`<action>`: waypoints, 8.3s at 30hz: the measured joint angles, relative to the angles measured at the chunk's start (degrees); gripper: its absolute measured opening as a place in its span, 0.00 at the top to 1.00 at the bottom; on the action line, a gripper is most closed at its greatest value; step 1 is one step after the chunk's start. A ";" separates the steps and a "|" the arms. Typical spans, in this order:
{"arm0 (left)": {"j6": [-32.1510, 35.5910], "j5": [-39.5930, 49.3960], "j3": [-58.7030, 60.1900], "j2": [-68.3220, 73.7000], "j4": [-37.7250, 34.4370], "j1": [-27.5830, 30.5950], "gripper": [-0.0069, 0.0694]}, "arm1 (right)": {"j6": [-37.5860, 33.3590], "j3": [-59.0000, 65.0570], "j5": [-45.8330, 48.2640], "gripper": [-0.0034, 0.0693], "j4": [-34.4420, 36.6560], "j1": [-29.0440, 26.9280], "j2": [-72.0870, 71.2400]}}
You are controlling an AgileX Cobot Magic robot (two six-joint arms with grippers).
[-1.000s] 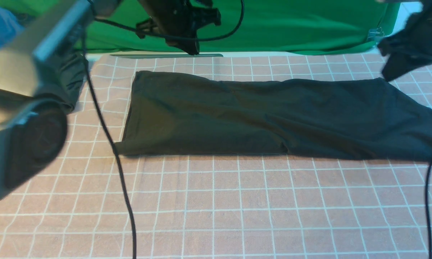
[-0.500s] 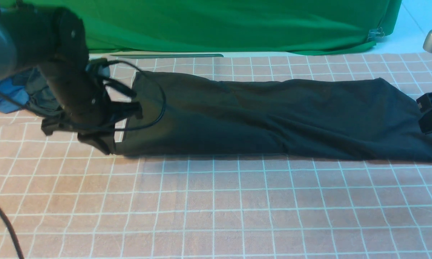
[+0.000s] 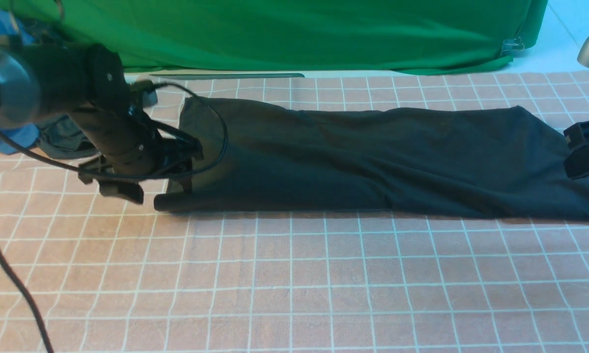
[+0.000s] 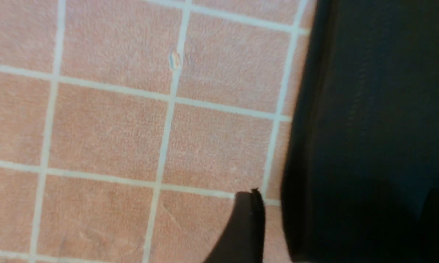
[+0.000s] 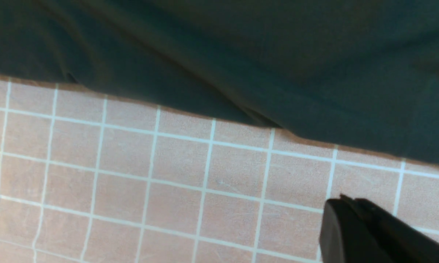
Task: Fold a long-sleeved shirt over a pink coffee tablecloth.
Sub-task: 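Pull the folded dark garment lengthwise by its ends to straighten it flat on the table, then fold the right end of the dark garment over onto its left end with the right gripper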
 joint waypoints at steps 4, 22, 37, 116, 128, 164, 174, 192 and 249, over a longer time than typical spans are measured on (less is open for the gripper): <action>0.39 -1.27 0.06 2.97 -1.68 0.00 0.15 | -0.06 0.00 0.00 0.90 0.07 0.00 0.00; -0.51 11.71 0.00 -6.46 11.65 -0.05 0.87 | 2.98 0.00 3.22 0.90 -8.30 -2.32 0.00; -3.04 11.86 0.00 -6.82 11.63 4.91 0.87 | 9.71 0.00 -10.55 0.34 -11.16 -5.16 10.03; 5.28 11.37 4.53 -2.97 -7.09 -0.38 0.89 | 2.84 -25.06 -13.22 0.89 -2.55 7.71 34.51; 13.70 7.86 4.53 -6.12 -22.49 -1.55 0.89 | -2.08 -27.20 8.10 0.90 0.16 15.29 26.19; 9.13 2.11 2.68 -6.54 -20.77 -10.23 0.89 | -1.72 -11.39 -6.29 0.90 5.79 29.76 21.49; 3.34 -2.96 2.44 2.43 -17.57 -11.63 0.89 | 4.07 -11.25 -5.30 0.90 -4.93 30.70 27.99; 1.22 6.84 2.17 -0.22 -9.82 -5.23 0.89 | 13.42 -11.85 -0.24 0.90 -20.63 17.31 23.39; 5.36 16.03 2.28 -37.27 -8.89 -0.67 0.89 | 12.71 -29.86 15.99 0.79 -6.82 0.31 18.94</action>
